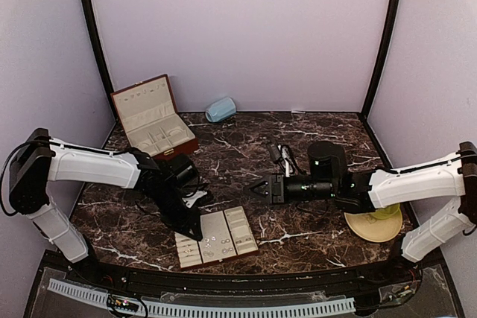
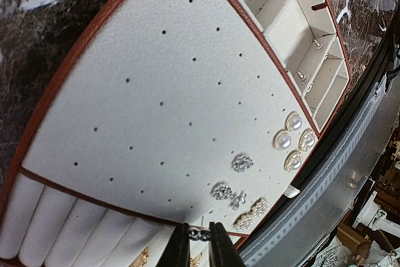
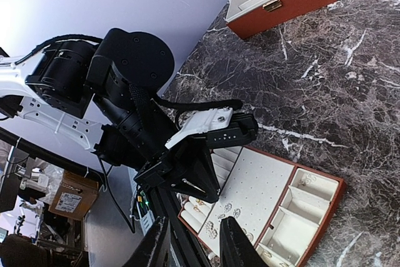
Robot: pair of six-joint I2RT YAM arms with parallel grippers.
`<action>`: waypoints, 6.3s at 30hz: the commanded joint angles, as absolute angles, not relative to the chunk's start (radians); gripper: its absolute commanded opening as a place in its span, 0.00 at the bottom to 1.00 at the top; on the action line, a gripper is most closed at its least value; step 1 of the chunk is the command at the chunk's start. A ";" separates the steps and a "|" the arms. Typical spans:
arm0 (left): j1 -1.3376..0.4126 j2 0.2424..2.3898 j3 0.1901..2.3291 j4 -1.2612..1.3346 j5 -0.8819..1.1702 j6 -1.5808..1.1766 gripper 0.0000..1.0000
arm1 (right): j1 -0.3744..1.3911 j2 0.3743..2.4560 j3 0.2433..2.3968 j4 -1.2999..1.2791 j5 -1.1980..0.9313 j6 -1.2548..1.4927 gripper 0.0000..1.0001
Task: Organize the mixed jewelry
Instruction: Insert the earring into the earring holder.
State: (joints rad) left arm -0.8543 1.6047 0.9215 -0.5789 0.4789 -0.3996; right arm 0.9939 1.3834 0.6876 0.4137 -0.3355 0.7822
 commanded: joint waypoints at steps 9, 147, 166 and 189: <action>-0.845 1.618 0.935 -0.599 0.474 -0.379 0.14 | 0.988 1.360 0.677 0.432 -0.320 0.771 0.29; -0.902 1.673 1.062 -0.711 0.407 -0.279 0.10 | 0.988 1.348 0.635 0.461 -0.312 0.774 0.28; -0.904 1.615 1.051 -0.687 0.336 -0.260 0.11 | 0.988 1.357 0.639 0.461 -0.318 0.765 0.28; -0.889 1.704 1.169 -0.700 0.383 0.169 0.15 | 0.988 1.365 0.667 0.399 -0.294 0.747 0.28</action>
State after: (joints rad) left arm -0.8986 1.6718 1.1198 -0.6571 0.3302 0.0547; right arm 0.9936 1.3827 0.6487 0.3943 -0.3161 0.7589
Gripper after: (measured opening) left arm 0.149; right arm 0.283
